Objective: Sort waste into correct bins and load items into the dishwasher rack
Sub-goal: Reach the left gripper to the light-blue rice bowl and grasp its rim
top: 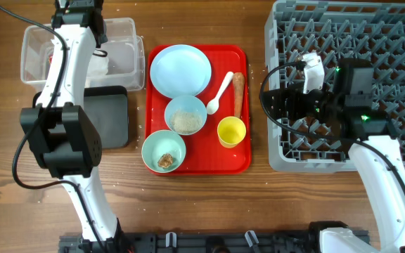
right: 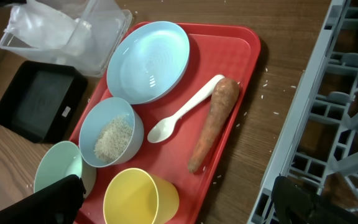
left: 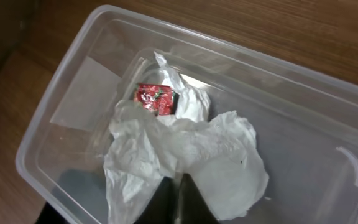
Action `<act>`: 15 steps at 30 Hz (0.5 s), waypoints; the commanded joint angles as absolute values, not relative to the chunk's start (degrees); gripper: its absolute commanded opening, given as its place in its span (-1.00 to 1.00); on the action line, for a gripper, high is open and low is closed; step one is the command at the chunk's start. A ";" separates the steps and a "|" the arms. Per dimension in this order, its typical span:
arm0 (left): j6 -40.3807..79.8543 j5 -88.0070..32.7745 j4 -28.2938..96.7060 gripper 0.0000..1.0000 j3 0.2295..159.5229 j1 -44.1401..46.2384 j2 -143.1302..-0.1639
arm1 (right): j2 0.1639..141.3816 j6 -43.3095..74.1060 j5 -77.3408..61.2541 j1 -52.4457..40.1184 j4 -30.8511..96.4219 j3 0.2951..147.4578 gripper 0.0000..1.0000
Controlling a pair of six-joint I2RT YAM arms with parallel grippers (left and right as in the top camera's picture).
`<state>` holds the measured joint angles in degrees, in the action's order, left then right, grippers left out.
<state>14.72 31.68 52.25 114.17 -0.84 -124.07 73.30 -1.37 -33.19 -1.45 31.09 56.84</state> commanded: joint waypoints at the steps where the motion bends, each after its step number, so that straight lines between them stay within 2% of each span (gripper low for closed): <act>1: 12.91 34.61 51.94 0.64 114.41 -1.19 -121.93 | 73.73 -0.86 -32.88 -1.43 30.87 57.74 0.99; 2: 11.35 33.54 51.92 -0.92 114.41 -1.19 -121.93 | 73.73 -0.86 -32.88 -1.43 30.89 57.74 1.00; 4: 10.68 15.55 51.03 -0.85 114.41 -2.22 -121.93 | 73.73 -0.89 -32.88 -1.43 30.92 57.74 0.99; 5: 10.72 14.04 50.81 -0.48 114.39 -2.59 -121.93 | 73.73 -0.84 -32.88 -1.43 30.89 57.74 0.99; 6: 10.96 12.32 50.83 -0.25 114.41 -3.09 -121.93 | 73.73 -0.86 -32.88 -1.43 30.94 57.74 1.00; 8: 10.90 10.24 51.09 0.13 114.45 -2.87 -120.97 | 73.73 -0.89 -32.88 -1.43 30.89 57.74 1.00; 9: 10.87 10.24 51.53 0.24 114.45 -2.20 -119.70 | 73.73 -0.89 -32.88 -1.43 30.89 57.74 0.99; 12: 10.63 8.95 53.82 0.47 114.45 1.43 -113.38 | 73.73 -0.86 -32.88 -1.43 30.94 57.74 0.99; 15: 10.66 0.40 65.76 0.50 114.43 7.25 -110.08 | 73.73 0.34 -32.88 -1.43 31.09 57.74 1.00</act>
<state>10.98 8.19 58.81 114.19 3.27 -113.19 73.30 -1.37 -33.19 -1.45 31.09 56.84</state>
